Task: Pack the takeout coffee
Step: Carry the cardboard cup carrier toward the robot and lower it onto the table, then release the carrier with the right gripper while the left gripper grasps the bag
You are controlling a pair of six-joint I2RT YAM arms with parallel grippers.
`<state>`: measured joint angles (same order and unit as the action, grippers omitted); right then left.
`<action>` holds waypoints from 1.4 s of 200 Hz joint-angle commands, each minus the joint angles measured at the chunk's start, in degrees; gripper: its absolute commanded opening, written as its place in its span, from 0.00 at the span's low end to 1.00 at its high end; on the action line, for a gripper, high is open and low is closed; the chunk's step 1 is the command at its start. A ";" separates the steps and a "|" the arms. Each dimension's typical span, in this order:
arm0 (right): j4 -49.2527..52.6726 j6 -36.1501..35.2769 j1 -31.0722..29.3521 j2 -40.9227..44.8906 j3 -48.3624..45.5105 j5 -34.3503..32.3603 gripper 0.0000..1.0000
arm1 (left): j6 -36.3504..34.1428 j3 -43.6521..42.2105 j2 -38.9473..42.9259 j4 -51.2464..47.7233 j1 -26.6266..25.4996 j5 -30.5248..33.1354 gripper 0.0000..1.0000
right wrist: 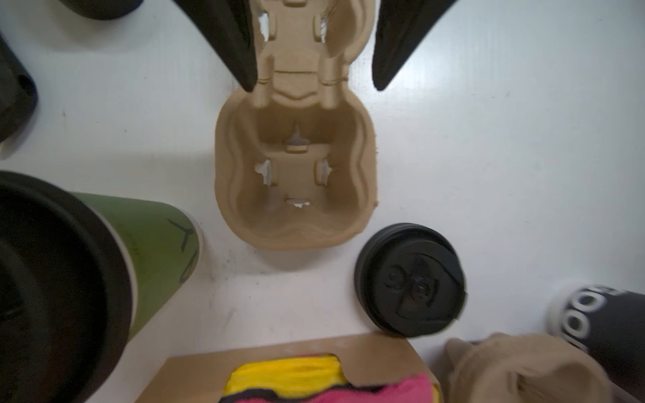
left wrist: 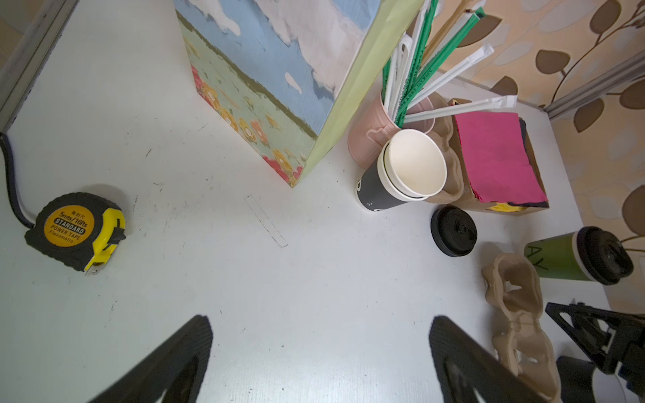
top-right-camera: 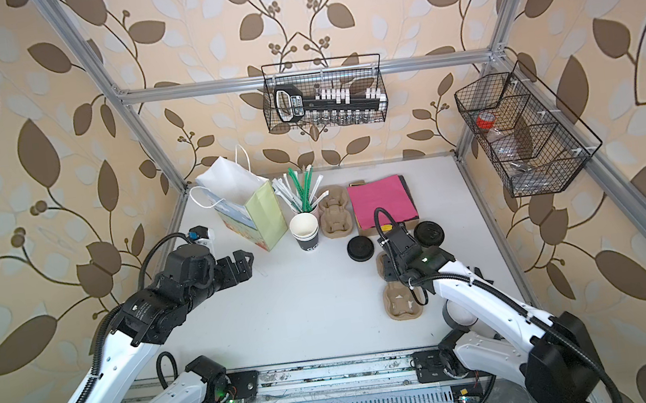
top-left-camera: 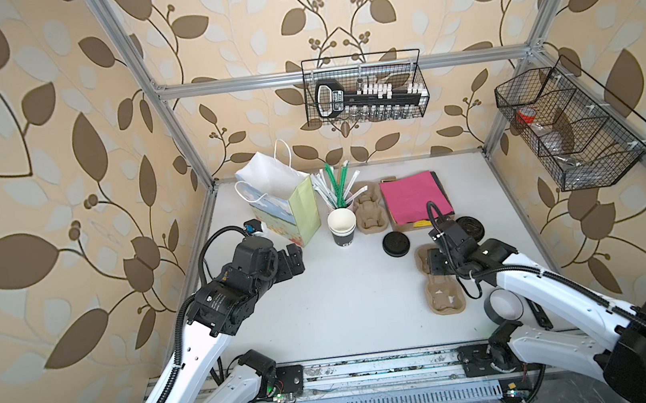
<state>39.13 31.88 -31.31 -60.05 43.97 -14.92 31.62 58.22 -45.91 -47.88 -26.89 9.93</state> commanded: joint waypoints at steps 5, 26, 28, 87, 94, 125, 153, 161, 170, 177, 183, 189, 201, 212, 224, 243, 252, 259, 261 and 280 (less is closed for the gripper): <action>0.04 -0.91 -2.66 3.29 2.82 0.20 0.69 | 7.76 8.65 1.62 -1.27 0.70 4.65 0.99; -0.02 0.09 -4.98 3.94 3.56 0.44 0.79 | 9.32 17.26 -3.50 -4.84 0.79 7.75 0.99; -0.07 0.17 -5.27 3.90 3.62 0.31 0.79 | 9.40 18.24 -4.26 -5.45 0.79 7.96 0.99; 3.13 1.34 -13.43 6.25 5.93 -6.84 0.94 | 12.60 31.15 -19.33 -8.55 9.79 1.63 0.98; 3.41 1.56 -13.90 7.05 6.10 -7.05 0.96 | 13.08 32.03 -21.03 -8.71 11.11 0.09 0.97; 3.47 2.72 -15.49 10.30 6.40 -6.47 1.00 | 15.21 33.74 -28.07 -8.53 14.93 -5.05 0.95; 3.29 3.97 -17.74 11.60 6.31 -6.87 1.00 | 16.99 33.69 -31.94 -5.67 15.71 -7.65 0.93; 3.42 4.23 -18.72 11.63 6.44 -7.44 1.00 | 18.97 33.84 -32.81 -4.86 15.73 -7.53 0.93; 3.72 4.61 -19.86 11.46 6.51 -8.36 1.00 | 19.67 34.35 -33.91 -4.51 15.71 -7.28 0.92; 4.02 4.83 -20.69 11.47 6.57 -9.07 1.00 | 19.92 34.96 -34.87 -4.42 15.73 -7.17 0.91; 4.22 5.14 -21.54 11.46 6.57 -9.72 1.00 | 20.06 35.49 -35.71 -4.37 15.73 -7.10 0.91; 4.52 5.37 -22.23 11.56 6.53 -10.24 1.00 | 20.17 36.05 -36.25 -4.42 15.74 -6.73 0.90; 4.62 5.97 -23.67 11.50 6.33 -10.94 1.00 | 20.43 37.15 -39.13 -4.59 15.82 -5.68 0.89; 4.64 6.49 -25.04 11.60 6.18 -11.54 1.00 | 20.68 37.64 -40.14 -4.43 15.82 -4.42 0.88; 4.54 7.19 -26.78 11.62 6.18 -12.59 1.00 | 20.77 38.01 -40.94 -3.86 15.90 -3.45 0.86; 4.30 7.88 -29.74 11.14 6.52 -14.27 1.00 | 20.60 38.29 -41.96 -2.31 15.91 -1.34 0.83; 4.58 8.16 -31.03 10.67 6.86 -15.31 1.00 | 20.27 39.05 -43.04 -2.39 15.90 -0.92 0.81; 4.92 8.48 -31.87 10.28 7.17 -15.80 1.00 | 20.21 40.01 -43.97 -3.14 15.89 -0.39 0.80; 5.01 8.53 -32.01 10.10 7.25 -16.01 1.00 | 20.21 40.35 -44.32 -3.31 15.90 -0.23 0.79; 5.32 9.13 -34.70 8.98 7.84 -17.77 1.00 | 20.02 41.65 -45.91 -3.62 16.08 1.34 0.77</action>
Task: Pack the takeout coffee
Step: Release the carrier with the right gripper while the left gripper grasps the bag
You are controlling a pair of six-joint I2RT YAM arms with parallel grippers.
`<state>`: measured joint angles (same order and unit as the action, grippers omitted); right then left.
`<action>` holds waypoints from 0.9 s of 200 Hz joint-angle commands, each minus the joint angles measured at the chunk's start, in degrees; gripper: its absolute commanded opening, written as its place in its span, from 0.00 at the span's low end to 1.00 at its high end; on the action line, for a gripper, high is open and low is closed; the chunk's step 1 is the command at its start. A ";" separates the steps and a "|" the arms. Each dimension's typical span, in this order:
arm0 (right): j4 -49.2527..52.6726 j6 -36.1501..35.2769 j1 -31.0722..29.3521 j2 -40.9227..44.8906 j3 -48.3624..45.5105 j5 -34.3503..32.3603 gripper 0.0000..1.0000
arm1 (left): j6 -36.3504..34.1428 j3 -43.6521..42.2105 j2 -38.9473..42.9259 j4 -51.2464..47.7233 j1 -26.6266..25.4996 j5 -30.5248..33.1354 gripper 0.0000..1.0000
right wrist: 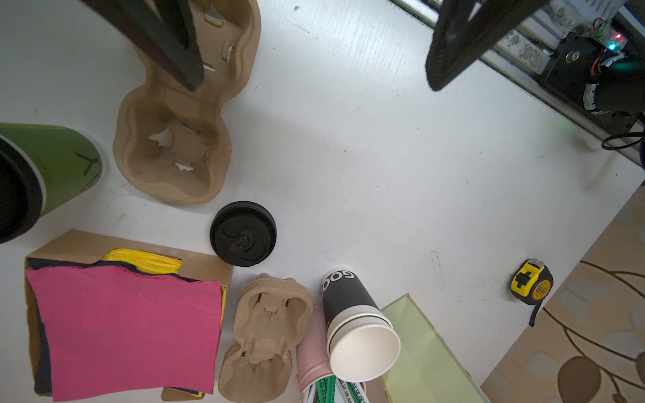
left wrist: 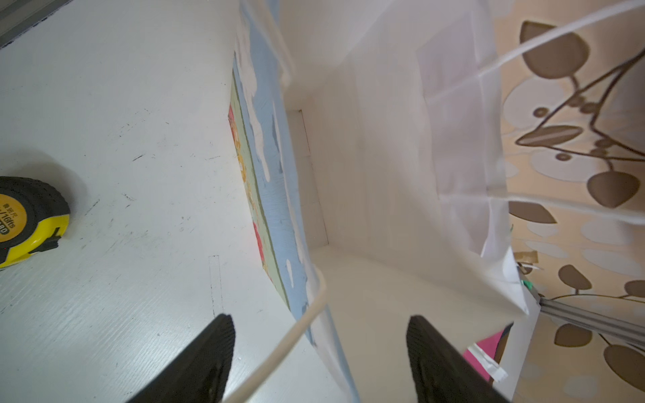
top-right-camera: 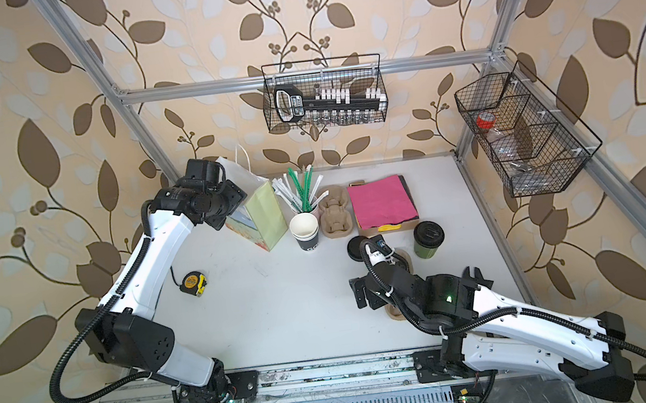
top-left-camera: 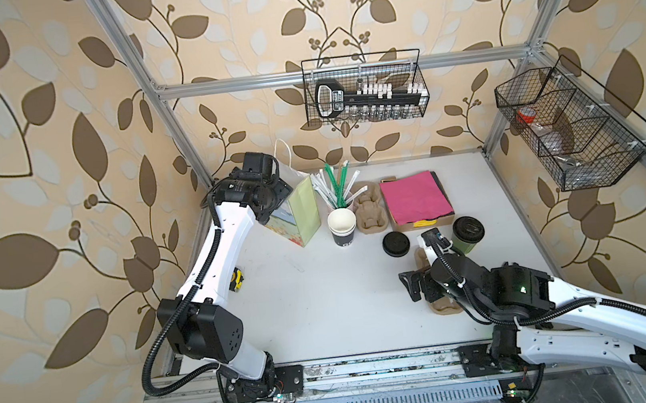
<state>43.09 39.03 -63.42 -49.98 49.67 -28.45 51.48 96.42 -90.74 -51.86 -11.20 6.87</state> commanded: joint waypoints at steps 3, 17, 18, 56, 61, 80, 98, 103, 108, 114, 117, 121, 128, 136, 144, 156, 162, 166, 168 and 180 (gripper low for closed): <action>1.42 2.08 -2.99 -1.41 2.20 -4.77 1.00 | 0.11 3.46 -1.20 0.54 0.42 4.52 0.76; 1.84 2.62 -4.67 -2.55 2.65 -5.92 1.00 | 0.02 3.68 -1.67 1.14 0.60 4.98 0.71; 1.92 2.67 -4.77 -2.61 2.68 -6.01 1.00 | 0.02 3.68 -1.70 1.14 0.63 5.03 0.71; 3.45 3.82 -7.97 -5.73 3.98 -8.93 1.00 | -0.92 6.30 -4.28 -0.02 0.91 6.69 0.56; 3.70 3.90 -8.37 -6.04 4.18 -9.35 1.00 | -0.95 6.45 -4.46 -0.17 0.91 6.97 0.54; 3.82 4.22 -9.57 -6.81 4.68 -10.26 1.00 | -1.21 6.68 -4.75 -0.33 1.18 7.52 0.48; 3.58 4.30 -10.02 -7.17 4.98 -10.38 1.00 | -1.47 7.17 -5.18 -0.35 1.40 7.55 0.44; 3.43 4.32 -10.10 -7.41 5.03 -10.36 1.00 | -1.56 7.45 -5.44 -0.58 1.36 7.54 0.43; 3.41 4.32 -10.21 -7.42 5.11 -10.36 1.00 | -1.61 7.79 -5.71 -0.89 1.44 7.54 0.40; 3.31 4.25 -10.32 -7.48 5.20 -10.31 1.00 | -1.58 8.19 -6.14 -1.34 1.42 7.47 0.39; 3.29 4.21 -10.40 -7.60 5.25 -10.27 1.00 | -1.62 8.40 -6.28 -1.63 1.52 7.41 0.38; 3.31 4.21 -10.48 -7.61 5.39 -10.31 1.00 | -1.65 8.56 -6.51 -1.87 1.53 7.32 0.37; 3.36 4.19 -10.66 -7.76 5.51 -10.35 1.00 | -1.78 8.72 -6.75 -2.23 1.61 7.23 0.35; 3.39 4.17 -10.82 -7.89 5.60 -10.49 1.00 | -1.83 8.67 -6.78 -2.41 1.71 7.28 0.33; 3.43 4.28 -10.93 -7.91 5.60 -10.62 1.00 | -2.00 8.57 -6.80 -2.46 1.80 7.28 0.32; 3.53 4.32 -10.98 -8.11 5.54 -10.75 1.00 | -2.09 8.29 -6.57 -2.63 2.02 7.19 0.31; 3.53 4.39 -10.95 -8.07 5.53 -10.71 1.00 | -2.09 8.26 -6.40 -2.76 2.06 7.19 0.31; 3.56 4.38 -11.02 -8.13 5.46 -10.72 1.00 | -2.09 8.26 -6.33 -2.90 2.10 7.12 0.30; 3.58 4.39 -11.05 -8.19 5.51 -10.68 1.00 | -2.09 8.26 -6.30 -2.97 2.25 7.06 0.30; 3.52 4.34 -11.04 -8.38 5.63 -10.57 1.00 | -2.09 8.39 -5.78 -3.46 2.73 6.79 0.29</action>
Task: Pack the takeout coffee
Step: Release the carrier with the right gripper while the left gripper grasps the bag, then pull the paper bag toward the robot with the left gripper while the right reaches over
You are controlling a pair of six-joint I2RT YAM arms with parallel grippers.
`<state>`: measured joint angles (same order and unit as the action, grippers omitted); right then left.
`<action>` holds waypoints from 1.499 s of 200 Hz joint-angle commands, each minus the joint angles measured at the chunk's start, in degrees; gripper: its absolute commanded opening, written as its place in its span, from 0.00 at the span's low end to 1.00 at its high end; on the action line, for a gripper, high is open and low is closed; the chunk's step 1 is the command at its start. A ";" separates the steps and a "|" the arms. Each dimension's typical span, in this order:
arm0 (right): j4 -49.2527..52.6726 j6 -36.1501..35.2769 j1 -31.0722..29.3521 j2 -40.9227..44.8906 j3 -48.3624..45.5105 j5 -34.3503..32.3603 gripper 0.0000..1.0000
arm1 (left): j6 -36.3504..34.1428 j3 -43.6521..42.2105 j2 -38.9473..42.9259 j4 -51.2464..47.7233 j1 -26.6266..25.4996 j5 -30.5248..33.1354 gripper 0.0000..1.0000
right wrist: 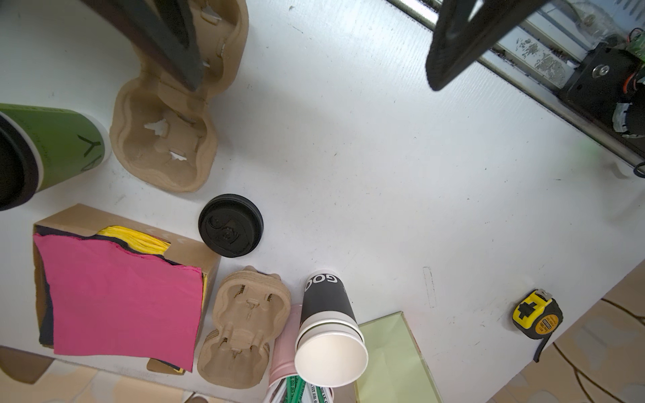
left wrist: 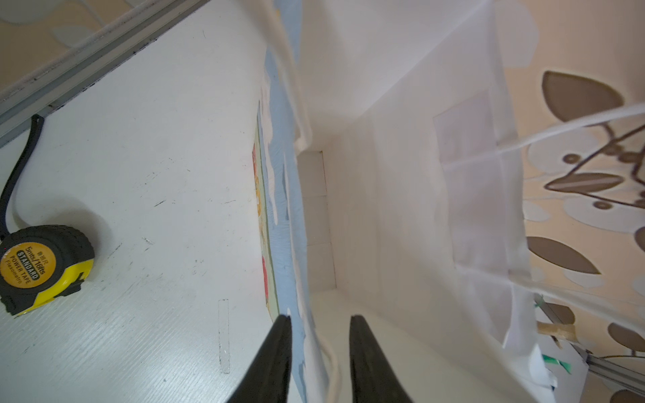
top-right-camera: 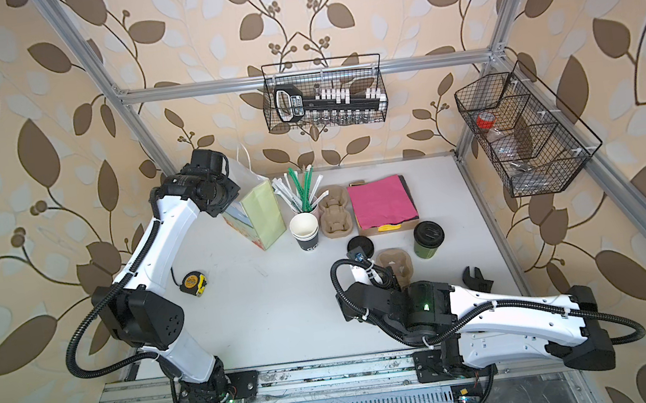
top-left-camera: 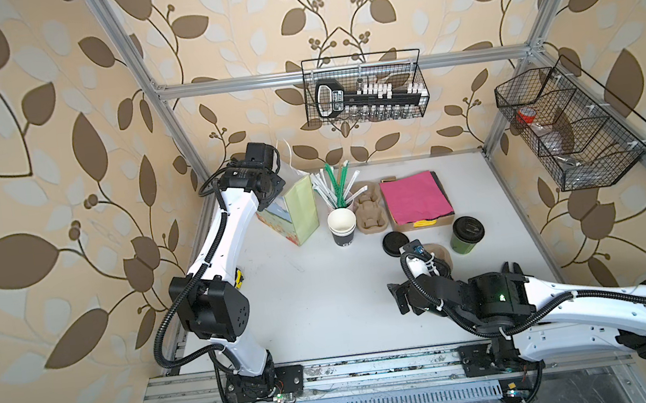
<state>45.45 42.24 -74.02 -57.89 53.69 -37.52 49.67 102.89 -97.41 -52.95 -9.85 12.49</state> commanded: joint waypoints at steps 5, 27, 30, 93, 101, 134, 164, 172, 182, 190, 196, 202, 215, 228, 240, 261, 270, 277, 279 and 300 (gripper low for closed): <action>1.21 1.11 -0.51 -0.59 1.68 -1.51 1.00 | -0.28 2.01 1.30 -2.59 1.53 1.21 0.28; 1.48 0.99 -0.69 -0.91 2.22 -1.64 1.00 | -0.93 1.58 3.77 -2.79 2.41 2.51 0.15; 1.50 1.04 -0.62 -0.91 2.28 -1.68 1.00 | -1.63 1.46 4.14 -2.78 2.46 2.80 0.13; 2.11 1.42 -1.53 -1.10 3.45 -2.01 1.00 | -1.96 -0.88 9.58 -2.77 3.18 2.91 0.00; 2.30 1.44 -1.67 -1.02 3.57 -2.17 1.00 | -1.78 -0.36 10.74 -3.65 3.21 2.71 0.00; 3.49 2.13 -1.74 -0.32 3.78 -3.59 1.00 | -1.33 -1.92 19.68 -5.61 3.32 2.00 0.00; 7.45 5.05 -1.07 -0.37 6.03 -5.38 1.00 | -1.71 -4.89 28.74 -7.70 3.29 -1.28 0.00; 7.93 5.50 -0.64 -0.15 6.50 -5.13 1.00 | -1.88 -6.02 31.39 -8.14 3.32 -1.67 0.00; 8.07 5.90 0.14 0.56 6.85 -4.48 1.00 | -1.93 -6.53 34.22 -9.77 3.32 -1.51 0.00; 7.80 6.02 0.98 1.33 6.75 -3.58 1.00 | -2.11 -7.34 36.46 -10.47 3.26 -2.28 0.00; 7.44 5.97 1.76 1.94 6.62 -2.66 1.00 | -2.25 -8.02 38.09 -10.80 3.23 -3.34 0.00; 7.25 5.98 2.60 2.48 6.50 -1.73 1.00 | -2.18 -8.71 39.76 -11.09 3.25 -4.62 0.00; 7.20 5.82 4.72 3.41 6.45 0.11 1.00 | -1.80 -10.38 42.97 -11.58 3.23 -8.09 0.00; 7.45 5.72 7.04 3.99 6.60 2.05 1.00 | -1.27 -11.58 45.49 -12.61 3.25 -11.20 0.00; 6.99 5.37 9.00 4.58 6.38 3.94 1.00 | -1.07 -12.60 47.11 -13.40 3.25 -15.12 0.00; 5.71 4.47 11.83 4.96 6.34 6.96 1.00 | 1.88 -16.62 50.43 -12.24 3.25 -22.52 0.00; 5.20 4.07 12.53 5.05 6.58 7.43 1.00 | 2.19 -17.19 51.95 -12.46 3.25 -22.71 0.00; 4.96 3.93 12.82 5.02 6.84 7.41 1.00 | 2.13 -16.65 52.67 -13.24 3.25 -22.29 0.00; 4.86 3.91 12.95 5.03 6.84 7.49 1.00 | 2.11 -16.53 52.84 -13.48 3.25 -22.41 0.00; 3.79 3.23 14.35 4.41 7.59 8.65 1.00 | 2.80 -17.48 53.74 -14.61 2.83 -25.96 0.00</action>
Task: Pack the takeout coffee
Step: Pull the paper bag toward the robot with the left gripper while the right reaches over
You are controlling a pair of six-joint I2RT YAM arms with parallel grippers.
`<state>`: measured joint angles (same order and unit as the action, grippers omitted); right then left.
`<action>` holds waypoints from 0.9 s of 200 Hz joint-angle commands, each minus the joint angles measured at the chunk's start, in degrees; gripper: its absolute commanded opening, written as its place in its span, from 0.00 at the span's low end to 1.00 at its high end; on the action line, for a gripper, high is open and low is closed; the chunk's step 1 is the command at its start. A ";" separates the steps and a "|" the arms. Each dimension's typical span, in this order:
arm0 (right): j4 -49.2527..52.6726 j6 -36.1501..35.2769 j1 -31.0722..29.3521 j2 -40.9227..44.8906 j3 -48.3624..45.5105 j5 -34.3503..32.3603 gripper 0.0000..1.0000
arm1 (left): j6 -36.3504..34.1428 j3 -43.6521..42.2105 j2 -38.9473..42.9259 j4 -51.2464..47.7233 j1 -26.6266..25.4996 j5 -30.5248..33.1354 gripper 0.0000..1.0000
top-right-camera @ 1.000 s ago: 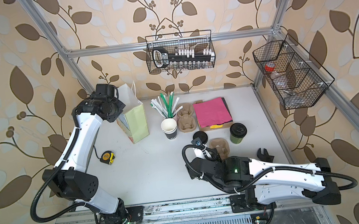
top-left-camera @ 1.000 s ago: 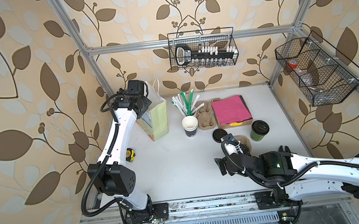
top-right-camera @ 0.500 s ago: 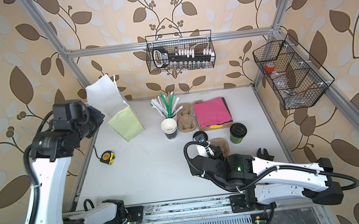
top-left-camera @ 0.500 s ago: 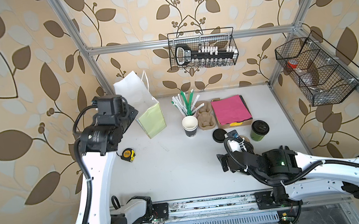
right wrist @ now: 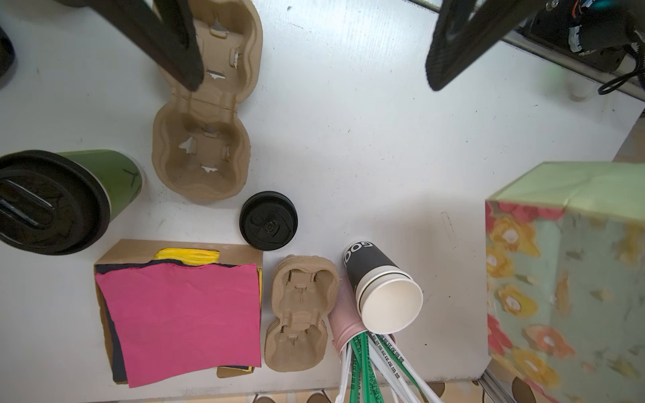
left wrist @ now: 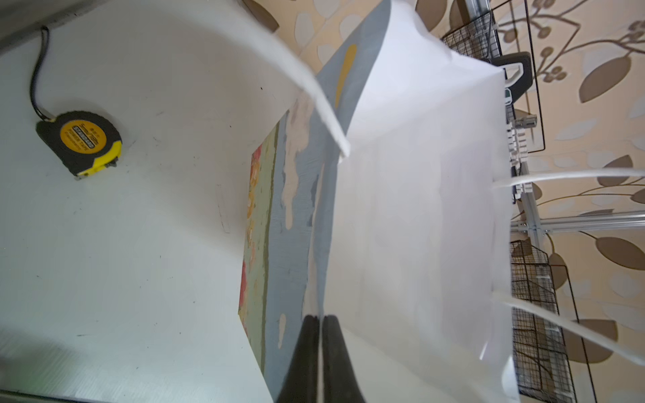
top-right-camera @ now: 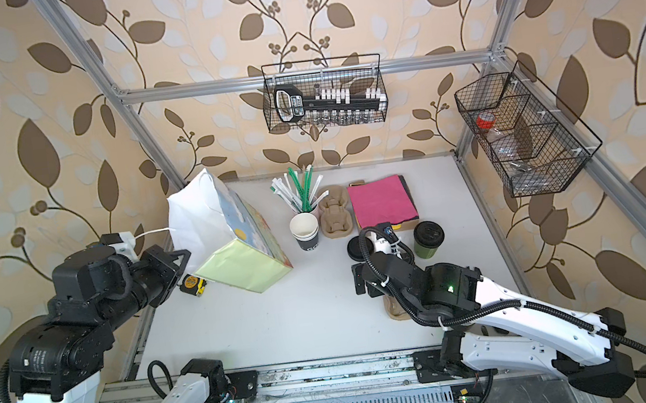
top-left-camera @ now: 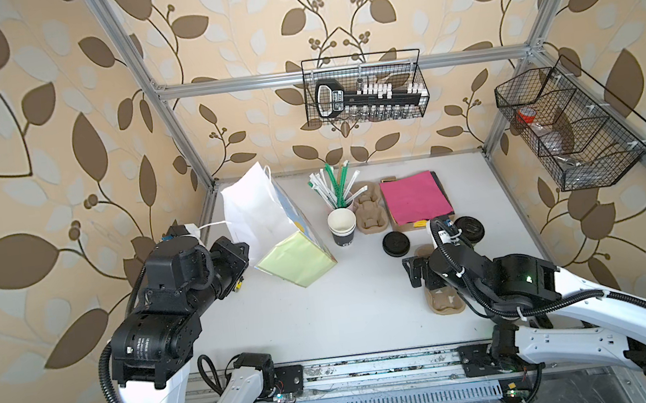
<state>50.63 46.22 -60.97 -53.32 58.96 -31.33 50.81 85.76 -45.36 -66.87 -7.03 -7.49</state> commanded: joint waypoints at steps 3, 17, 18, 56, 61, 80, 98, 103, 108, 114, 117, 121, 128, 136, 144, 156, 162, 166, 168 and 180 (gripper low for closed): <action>-1.53 -0.94 1.60 -0.27 2.49 2.69 1.00 | 1.85 -1.04 2.02 -0.45 -0.08 -6.53 0.00; -1.76 -1.30 2.48 -1.20 3.33 3.29 1.00 | 2.44 -4.57 3.66 0.62 -0.49 -8.05 0.00; -1.80 -1.35 2.55 -1.27 3.43 3.34 1.00 | 2.49 -4.82 3.77 0.65 -0.51 -8.23 0.00; -2.83 -2.50 3.68 -4.38 5.53 4.26 1.00 | 2.68 -10.31 6.82 -0.07 -2.91 -9.40 0.00; -2.94 -2.59 3.81 -4.75 5.76 4.39 1.00 | 2.49 -10.37 7.01 -0.53 -3.31 -9.33 0.00; -3.97 -2.97 4.37 -6.48 7.65 5.74 1.00 | 1.79 -10.04 7.83 -2.45 -4.90 -7.57 0.00; -4.31 -3.31 3.80 -7.93 10.41 6.69 1.00 | 1.05 -8.95 7.92 -3.70 -5.66 -7.16 0.00; -4.24 -3.47 3.53 -8.30 11.19 6.64 1.00 | 1.14 -8.96 8.00 -3.83 -5.84 -7.50 0.00; -4.10 -3.65 3.17 -8.85 11.91 6.59 1.00 | 1.27 -9.11 8.09 -3.84 -6.02 -7.90 0.00; -3.77 -3.74 2.89 -9.47 12.01 6.54 1.00 | 1.48 -9.65 8.33 -3.73 -6.19 -8.43 0.00; -3.71 -3.75 2.72 -9.76 13.14 6.55 1.00 | 1.63 -9.97 8.48 -3.64 -6.23 -8.76 0.00; -3.65 -3.81 2.57 -10.10 13.79 6.65 1.00 | 1.80 -10.53 8.70 -3.50 -6.32 -9.18 0.00; -3.65 -3.77 2.37 -10.57 14.22 7.13 1.00 | 1.96 -11.41 9.12 -3.36 -6.42 -9.77 0.00; -4.12 -3.64 2.05 -11.01 14.44 7.97 1.00 | 2.21 -12.50 9.70 -3.51 -6.63 -9.99 0.00; -5.22 -3.55 1.38 -11.25 14.59 8.90 1.00 | 2.11 -13.41 10.26 -3.68 -6.85 -9.78 0.00; -6.53 -3.33 -0.33 -12.08 15.64 9.64 1.00 | 2.10 -14.89 10.97 -3.79 -7.10 -9.59 0.00; -6.91 -3.33 -1.35 -12.78 16.67 9.85 1.00 | 1.97 -15.67 11.23 -3.73 -7.12 -9.63 0.00; -7.02 -3.27 -1.93 -13.33 17.54 10.24 1.00 | 1.89 -16.14 11.40 -3.66 -7.12 -9.57 0.00; -7.03 -3.29 -2.24 -13.59 18.04 10.35 1.00 | 1.85 -16.39 11.47 -3.63 -7.12 -9.59 0.00; -6.53 -3.37 -3.83 -16.01 21.57 10.95 1.00 | 1.46 -17.95 11.81 -3.31 -7.12 -9.15 0.00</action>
<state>45.52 42.98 -62.00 -66.06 74.43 -22.65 52.77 70.00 -34.33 -70.32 -13.58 -16.12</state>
